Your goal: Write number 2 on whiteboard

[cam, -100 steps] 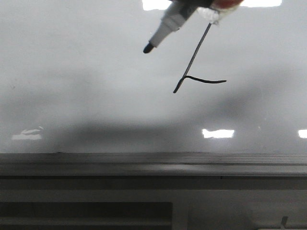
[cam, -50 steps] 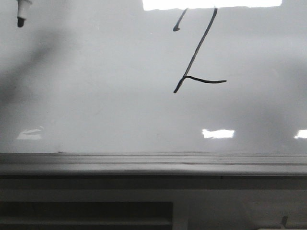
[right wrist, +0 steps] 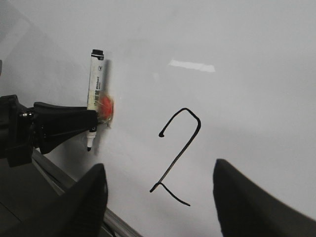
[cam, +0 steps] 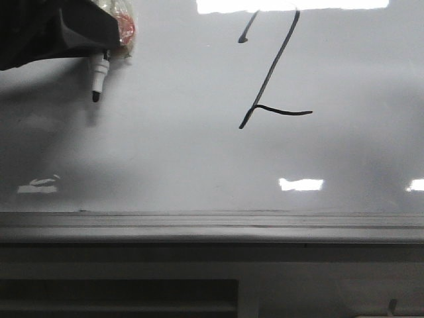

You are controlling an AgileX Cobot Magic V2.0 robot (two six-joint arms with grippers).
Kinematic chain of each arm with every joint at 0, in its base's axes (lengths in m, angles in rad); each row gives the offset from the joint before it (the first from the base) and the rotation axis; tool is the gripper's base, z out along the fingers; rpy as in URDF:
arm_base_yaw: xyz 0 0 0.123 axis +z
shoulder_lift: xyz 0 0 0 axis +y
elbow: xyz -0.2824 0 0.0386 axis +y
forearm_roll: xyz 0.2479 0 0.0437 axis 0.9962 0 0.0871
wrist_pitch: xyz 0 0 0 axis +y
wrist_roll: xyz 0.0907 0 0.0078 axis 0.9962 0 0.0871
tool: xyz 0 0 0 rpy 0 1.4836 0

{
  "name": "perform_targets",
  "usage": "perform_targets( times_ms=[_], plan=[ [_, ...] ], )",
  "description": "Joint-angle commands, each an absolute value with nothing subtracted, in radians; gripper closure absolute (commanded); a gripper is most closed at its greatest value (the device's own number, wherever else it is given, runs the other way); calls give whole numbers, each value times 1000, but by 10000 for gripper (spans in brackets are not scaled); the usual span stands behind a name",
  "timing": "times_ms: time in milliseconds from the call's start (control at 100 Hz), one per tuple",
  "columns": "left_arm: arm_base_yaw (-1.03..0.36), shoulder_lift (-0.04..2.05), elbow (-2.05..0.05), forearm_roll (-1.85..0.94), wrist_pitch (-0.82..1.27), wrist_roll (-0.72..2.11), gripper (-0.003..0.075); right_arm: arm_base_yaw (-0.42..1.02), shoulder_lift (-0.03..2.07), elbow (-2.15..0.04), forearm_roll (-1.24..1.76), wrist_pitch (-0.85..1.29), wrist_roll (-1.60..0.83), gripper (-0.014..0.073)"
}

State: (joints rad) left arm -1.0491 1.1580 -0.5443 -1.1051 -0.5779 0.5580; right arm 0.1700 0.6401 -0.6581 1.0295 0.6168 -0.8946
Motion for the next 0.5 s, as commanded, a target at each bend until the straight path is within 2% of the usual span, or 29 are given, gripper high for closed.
perform_targets(
  times_ms=[0, 190, 260, 380, 490],
  plan=[
    [-1055, 1166, -587, -1063, -634, 543, 740, 164, 638, -683, 1071, 574, -892, 179],
    [-1055, 1178, -589, -1063, -645, 545, 738, 164, 638, -683, 1069, 572, -892, 179],
    [-1055, 1178, -589, -1063, -645, 546, 715, 164, 638, -683, 1068, 565, -892, 179],
    [-1055, 1178, -589, -1063, -624, 546, 562, 164, 638, -683, 1067, 559, -892, 179],
    [-1055, 1176, -589, -1063, -617, 546, 362, 164, 638, -683, 1058, 559, -892, 179]
  ],
)
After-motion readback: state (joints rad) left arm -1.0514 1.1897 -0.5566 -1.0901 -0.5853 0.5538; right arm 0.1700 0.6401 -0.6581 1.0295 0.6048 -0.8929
